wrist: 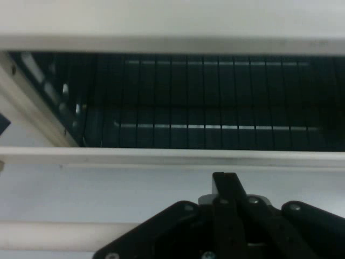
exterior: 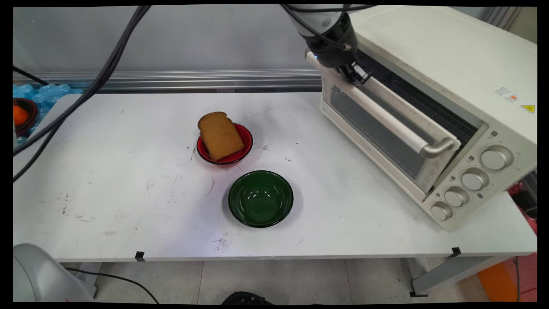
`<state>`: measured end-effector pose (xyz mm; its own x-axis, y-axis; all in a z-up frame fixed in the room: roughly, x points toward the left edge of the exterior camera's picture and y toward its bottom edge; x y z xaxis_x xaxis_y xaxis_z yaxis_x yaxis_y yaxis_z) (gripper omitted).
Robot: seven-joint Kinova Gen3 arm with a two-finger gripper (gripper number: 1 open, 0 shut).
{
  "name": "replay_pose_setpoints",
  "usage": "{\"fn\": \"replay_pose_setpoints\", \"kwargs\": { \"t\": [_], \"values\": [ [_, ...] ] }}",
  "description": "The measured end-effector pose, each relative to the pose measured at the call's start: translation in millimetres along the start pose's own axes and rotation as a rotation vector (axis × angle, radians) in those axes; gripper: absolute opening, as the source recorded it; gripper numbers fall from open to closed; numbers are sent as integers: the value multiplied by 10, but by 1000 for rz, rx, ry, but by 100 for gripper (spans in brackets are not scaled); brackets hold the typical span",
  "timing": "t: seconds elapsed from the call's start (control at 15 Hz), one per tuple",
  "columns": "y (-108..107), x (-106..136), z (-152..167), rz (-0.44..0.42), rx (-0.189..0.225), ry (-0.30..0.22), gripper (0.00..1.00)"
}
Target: Open the oven
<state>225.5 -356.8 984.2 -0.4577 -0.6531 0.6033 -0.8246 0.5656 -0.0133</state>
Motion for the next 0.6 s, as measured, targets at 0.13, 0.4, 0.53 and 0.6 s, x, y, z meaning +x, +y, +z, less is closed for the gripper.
{"fn": "replay_pose_setpoints", "kwargs": {
  "t": [0.13, 0.4, 0.53, 0.6],
  "values": [
    [-11, -76, -9, 0, -1, -13, 0],
    [-27, -196, -16, 0, -4, -33, 0],
    [-36, -264, -16, 1, -6, -43, 0],
    [-39, -293, -14, 1, -7, -48, 0]
  ]
}}
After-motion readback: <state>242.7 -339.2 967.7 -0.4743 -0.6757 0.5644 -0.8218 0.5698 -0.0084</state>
